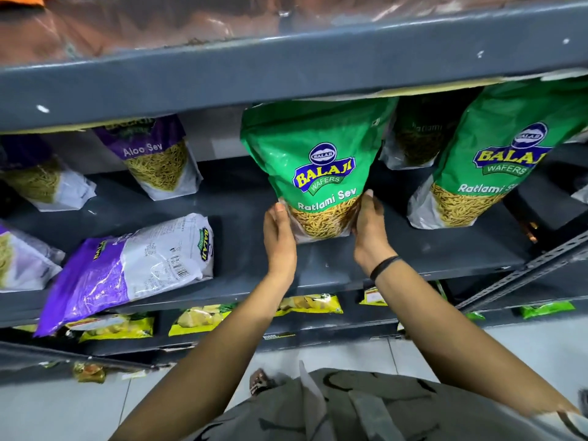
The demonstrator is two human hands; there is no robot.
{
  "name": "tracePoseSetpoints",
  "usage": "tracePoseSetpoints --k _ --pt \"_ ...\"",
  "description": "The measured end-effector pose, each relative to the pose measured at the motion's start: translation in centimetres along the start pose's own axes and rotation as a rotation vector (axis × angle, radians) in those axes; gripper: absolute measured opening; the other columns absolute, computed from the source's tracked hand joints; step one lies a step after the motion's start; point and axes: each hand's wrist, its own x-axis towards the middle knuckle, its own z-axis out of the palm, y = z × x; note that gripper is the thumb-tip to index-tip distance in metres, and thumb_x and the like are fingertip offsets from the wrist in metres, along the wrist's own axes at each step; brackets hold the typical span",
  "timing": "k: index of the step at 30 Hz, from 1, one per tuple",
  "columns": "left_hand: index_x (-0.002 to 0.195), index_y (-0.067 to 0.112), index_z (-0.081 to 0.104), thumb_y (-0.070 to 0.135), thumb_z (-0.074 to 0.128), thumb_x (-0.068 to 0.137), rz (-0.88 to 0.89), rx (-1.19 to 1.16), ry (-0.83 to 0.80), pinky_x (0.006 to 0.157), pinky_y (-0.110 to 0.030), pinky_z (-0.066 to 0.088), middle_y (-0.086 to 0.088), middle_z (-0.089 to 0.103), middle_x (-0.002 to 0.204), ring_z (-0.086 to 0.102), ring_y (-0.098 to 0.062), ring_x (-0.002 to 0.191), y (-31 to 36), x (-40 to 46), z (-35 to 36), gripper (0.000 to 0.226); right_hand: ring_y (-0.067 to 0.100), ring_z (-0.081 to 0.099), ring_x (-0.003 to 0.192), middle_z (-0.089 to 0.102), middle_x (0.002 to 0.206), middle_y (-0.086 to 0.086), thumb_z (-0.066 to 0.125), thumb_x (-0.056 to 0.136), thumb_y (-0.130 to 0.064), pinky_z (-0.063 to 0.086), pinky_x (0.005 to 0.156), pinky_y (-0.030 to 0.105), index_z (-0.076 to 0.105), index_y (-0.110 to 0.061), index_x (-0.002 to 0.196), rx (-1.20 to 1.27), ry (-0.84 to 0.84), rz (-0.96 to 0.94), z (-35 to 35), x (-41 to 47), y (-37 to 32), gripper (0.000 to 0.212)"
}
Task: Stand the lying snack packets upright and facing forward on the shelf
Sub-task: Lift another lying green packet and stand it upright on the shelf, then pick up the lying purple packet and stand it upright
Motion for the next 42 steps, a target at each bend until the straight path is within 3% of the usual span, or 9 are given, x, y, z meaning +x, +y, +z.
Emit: tracePoseSetpoints --k 6,11,17,22,28,31,35,37,42 --pt "0.113 0.012 0.053 0.019 0.030 0.100 0.193 -0.060 0.307 0.096 -0.036 0.043 -0.013 0.062 0.110 0.059 -0.020 0.105 1.3 -1.1 -3.6 0.027 0.009 0.040 0.064 0.042 0.070 -0.003 0.033 0.099 -0.020 0.028 0.059 0.024 0.040 -0.023 0.076 -0.013 0.084 0.063 0.5 -3.9 2.6 0.024" --pt "0.091 0.020 0.051 0.024 0.028 0.101 0.122 -0.247 0.524 0.078 -0.021 0.044 0.002 0.056 0.083 0.057 -0.008 0.080 2.8 -1.7 -8.9 0.025 0.008 0.043 0.063 0.048 0.071 -0.005 0.035 0.097 -0.019 0.027 0.057 0.022 0.048 -0.027 0.083 -0.148 -0.243 0.166 4.5 -8.7 3.5 0.020" --pt "0.073 0.020 0.040 0.027 0.031 0.100 -0.130 -0.433 0.716 0.053 -0.021 0.032 -0.002 0.041 0.065 0.043 -0.014 0.058 3.2 -1.7 -16.4 0.029 0.003 0.047 0.070 0.055 0.078 -0.008 0.045 0.094 -0.012 0.036 0.063 0.013 0.062 -0.009 0.112 -0.533 -0.563 -0.153 14.5 -10.1 3.5 0.024" --pt "0.072 0.018 0.036 0.043 0.038 0.095 -0.618 -0.464 0.565 0.053 -0.024 0.038 -0.002 0.039 0.065 0.042 -0.014 0.056 1.7 -1.3 -22.7 0.035 0.032 0.059 0.101 0.066 0.110 0.016 0.048 0.092 -0.016 0.046 0.091 0.037 0.062 -0.002 0.113 -1.067 -0.776 -0.535 24.5 -9.3 5.7 0.029" --pt "0.125 0.008 0.045 0.044 0.044 0.093 -0.777 -0.522 0.175 0.088 -0.035 0.046 -0.014 0.054 0.119 0.054 -0.028 0.112 1.5 0.3 -27.0 0.048 0.023 0.051 0.091 0.066 0.106 0.024 0.039 0.098 -0.043 0.038 0.072 0.026 0.063 -0.002 0.100 -1.744 -1.029 -0.618 28.7 -8.2 11.1 0.047" --pt "0.138 0.007 0.035 0.035 0.043 0.096 -0.825 -0.551 0.122 0.094 -0.040 0.041 -0.018 0.044 0.143 0.045 -0.034 0.130 2.0 1.2 -27.6 0.052 0.030 0.057 0.114 0.058 0.134 0.016 0.039 0.094 -0.052 0.041 0.093 0.031 0.057 -0.013 0.126 -1.760 -0.938 -0.695 27.9 -7.6 12.5 0.054" --pt "0.139 0.004 0.037 0.026 0.038 0.099 -0.843 -0.570 0.145 0.100 -0.041 0.040 -0.019 0.042 0.144 0.043 -0.034 0.132 2.3 1.8 -27.1 0.045 0.030 0.059 0.109 0.062 0.123 0.016 0.036 0.088 -0.064 0.046 0.086 0.031 0.063 -0.014 0.111 -1.800 -0.804 -0.553 27.3 -6.5 12.4 0.062" --pt "0.138 0.005 0.035 0.019 0.038 0.100 -0.800 -0.560 0.158 0.102 -0.044 0.039 -0.020 0.048 0.133 0.045 -0.036 0.130 2.5 2.2 -26.7 0.041 0.026 0.059 0.093 0.062 0.101 0.013 0.033 0.088 -0.066 0.045 0.070 0.028 0.061 -0.013 0.086 -1.762 -0.726 -0.524 26.3 -6.1 12.1 0.059" --pt "0.110 0.015 0.047 0.014 0.039 0.098 -0.611 -0.364 0.159 0.090 -0.042 0.048 -0.013 0.057 0.102 0.058 -0.029 0.093 3.1 3.0 -25.8 0.013 0.034 0.060 0.111 0.064 0.123 0.014 0.030 0.092 -0.061 0.048 0.084 0.034 0.060 -0.018 0.119 -1.529 -0.606 -0.514 23.7 -6.4 11.0 0.059"
